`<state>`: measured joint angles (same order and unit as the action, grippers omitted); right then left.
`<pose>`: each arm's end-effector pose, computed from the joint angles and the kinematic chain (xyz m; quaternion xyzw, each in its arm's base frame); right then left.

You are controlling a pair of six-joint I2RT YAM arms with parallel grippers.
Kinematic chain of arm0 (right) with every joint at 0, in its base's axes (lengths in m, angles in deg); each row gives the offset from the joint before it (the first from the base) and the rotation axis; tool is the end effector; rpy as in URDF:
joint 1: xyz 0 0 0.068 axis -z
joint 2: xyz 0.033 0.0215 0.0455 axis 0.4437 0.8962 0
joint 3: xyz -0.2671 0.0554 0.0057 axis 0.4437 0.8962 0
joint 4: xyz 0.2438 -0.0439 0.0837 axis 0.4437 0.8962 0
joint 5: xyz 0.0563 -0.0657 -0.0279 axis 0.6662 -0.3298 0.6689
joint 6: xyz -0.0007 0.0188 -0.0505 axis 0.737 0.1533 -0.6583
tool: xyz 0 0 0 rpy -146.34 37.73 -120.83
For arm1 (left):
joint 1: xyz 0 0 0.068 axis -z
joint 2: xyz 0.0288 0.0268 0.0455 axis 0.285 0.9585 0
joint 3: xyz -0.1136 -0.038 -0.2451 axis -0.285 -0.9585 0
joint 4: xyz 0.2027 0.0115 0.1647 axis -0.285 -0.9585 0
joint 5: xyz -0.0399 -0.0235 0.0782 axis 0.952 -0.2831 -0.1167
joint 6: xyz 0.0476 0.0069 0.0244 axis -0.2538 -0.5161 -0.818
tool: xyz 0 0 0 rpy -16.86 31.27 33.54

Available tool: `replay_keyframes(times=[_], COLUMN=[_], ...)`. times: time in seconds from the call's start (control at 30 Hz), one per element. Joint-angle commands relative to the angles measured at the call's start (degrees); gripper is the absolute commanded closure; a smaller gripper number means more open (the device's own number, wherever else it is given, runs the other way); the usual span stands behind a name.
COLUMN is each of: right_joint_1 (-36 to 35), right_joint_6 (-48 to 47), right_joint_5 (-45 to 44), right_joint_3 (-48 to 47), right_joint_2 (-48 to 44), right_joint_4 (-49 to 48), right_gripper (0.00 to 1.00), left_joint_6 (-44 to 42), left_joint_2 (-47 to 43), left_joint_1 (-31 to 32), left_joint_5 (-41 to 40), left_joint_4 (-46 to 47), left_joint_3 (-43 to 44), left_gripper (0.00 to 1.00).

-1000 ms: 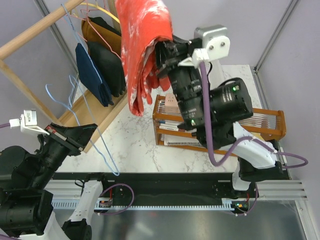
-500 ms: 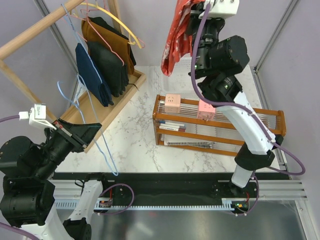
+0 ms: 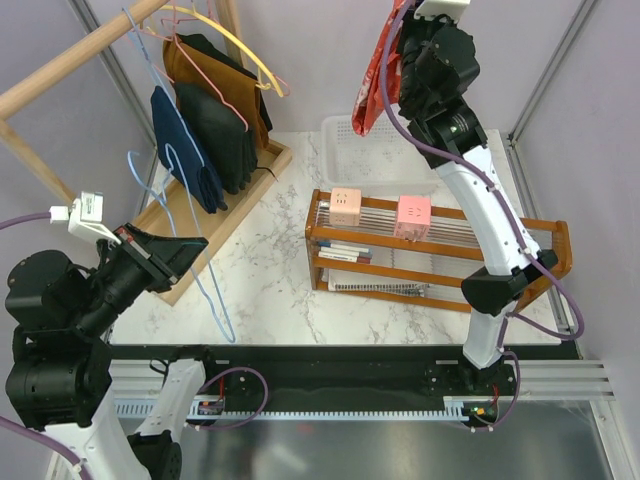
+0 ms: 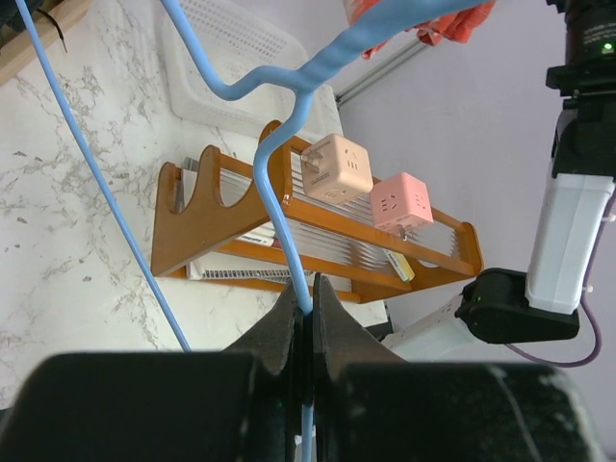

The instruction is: Remove the trousers from the hanger

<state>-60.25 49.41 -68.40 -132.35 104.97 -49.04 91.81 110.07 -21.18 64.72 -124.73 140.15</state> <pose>0.3079 0.1789 0.5989 0.0807 0.5597 -0.0327 0.8241 0.0103 -0.0171 0.5073 -0.1247 0.7547 -0.3734 0.5248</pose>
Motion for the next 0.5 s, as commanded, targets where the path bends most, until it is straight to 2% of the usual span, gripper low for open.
replay_keyframes(times=[0.0, 0.47], right_joint_1=[3.1, 10.0], right_joint_6=[5.2, 9.4], right_joint_5=[4.6, 9.4], right_joint_3=[-2.5, -2.8], right_joint_2=[0.4, 7.5], right_joint_4=[-3.3, 4.5], right_gripper=[1.00, 1.00], left_joint_6=[-3.4, -4.5], left_joint_2=[1.2, 2.6], left_joint_1=[0.1, 0.1], left_joint_5=[1.6, 1.3], left_joint_4=[3.1, 4.3], left_joint_3=[-0.2, -1.6], left_gripper=[0.98, 0.98])
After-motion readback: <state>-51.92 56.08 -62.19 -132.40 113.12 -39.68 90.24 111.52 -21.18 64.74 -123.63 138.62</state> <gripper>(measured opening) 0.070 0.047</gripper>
